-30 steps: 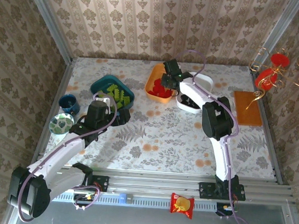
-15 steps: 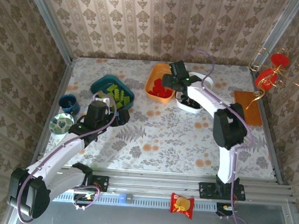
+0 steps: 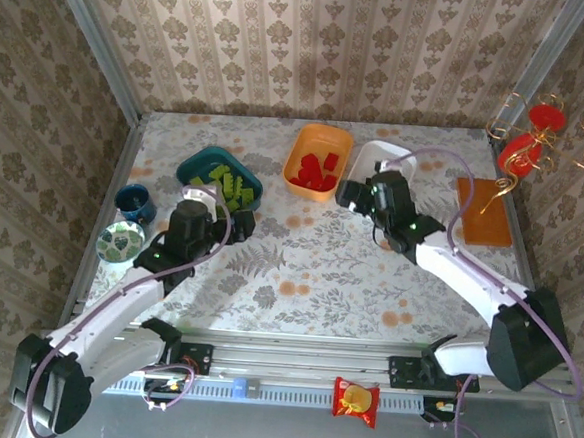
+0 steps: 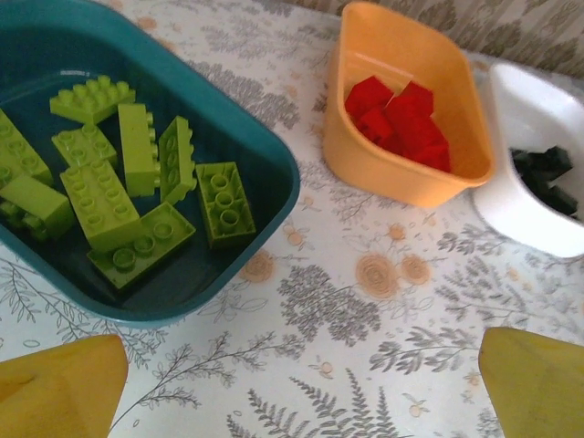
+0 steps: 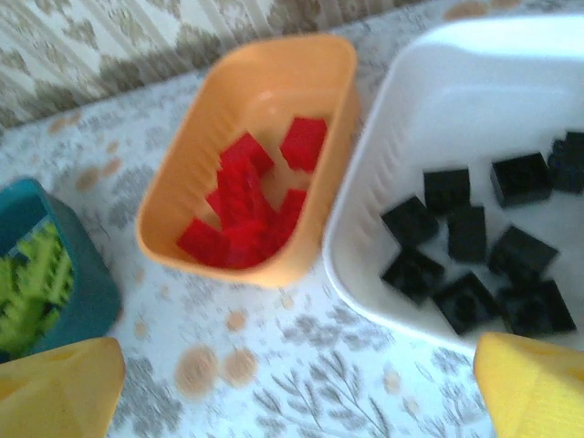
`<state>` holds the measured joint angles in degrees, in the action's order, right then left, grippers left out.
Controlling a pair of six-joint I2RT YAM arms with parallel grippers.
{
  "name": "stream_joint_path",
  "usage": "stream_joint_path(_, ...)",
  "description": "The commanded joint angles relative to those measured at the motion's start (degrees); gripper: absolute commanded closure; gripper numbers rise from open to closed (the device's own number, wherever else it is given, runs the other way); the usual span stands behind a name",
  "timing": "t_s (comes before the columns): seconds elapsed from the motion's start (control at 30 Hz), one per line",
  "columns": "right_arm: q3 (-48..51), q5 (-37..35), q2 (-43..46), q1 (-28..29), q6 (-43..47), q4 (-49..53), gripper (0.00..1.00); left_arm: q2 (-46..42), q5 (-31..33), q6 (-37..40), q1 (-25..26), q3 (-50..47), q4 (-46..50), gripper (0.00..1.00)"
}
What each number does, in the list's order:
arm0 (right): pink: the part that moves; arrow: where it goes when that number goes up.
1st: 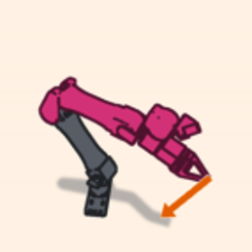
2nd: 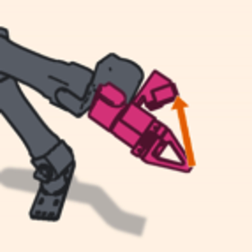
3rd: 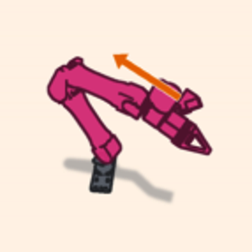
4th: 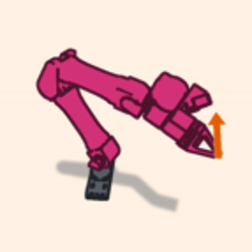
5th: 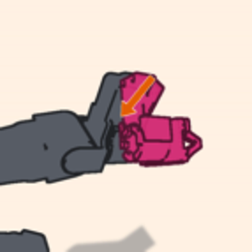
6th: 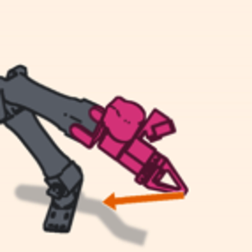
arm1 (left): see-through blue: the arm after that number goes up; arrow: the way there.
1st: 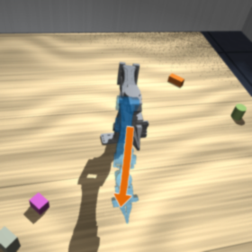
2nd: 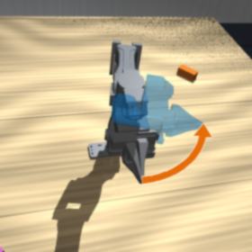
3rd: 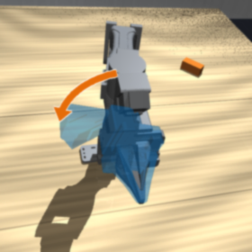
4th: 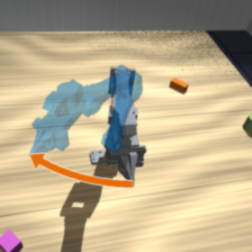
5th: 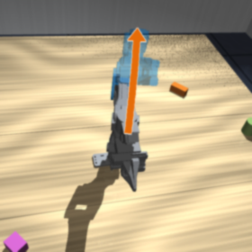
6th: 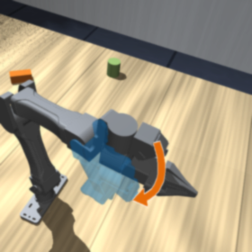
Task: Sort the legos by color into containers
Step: Reset both arms
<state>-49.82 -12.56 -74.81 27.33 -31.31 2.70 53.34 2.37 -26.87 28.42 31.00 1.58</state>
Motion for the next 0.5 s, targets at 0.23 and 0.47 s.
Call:
stream_joint_path(0.23, 8.48, -10.26, 11.56, 0.62, 3.62, -3.87, 0.0, 27.22, -1.48, 10.89, 19.26, 17.38, -9.58, 0.0)
stream_joint_path(0.47, 9.65, -14.05, 13.99, 0.62, 3.74, -1.19, 0.0, 39.78, -1.43, 10.27, 22.87, 23.22, -15.54, 0.0)
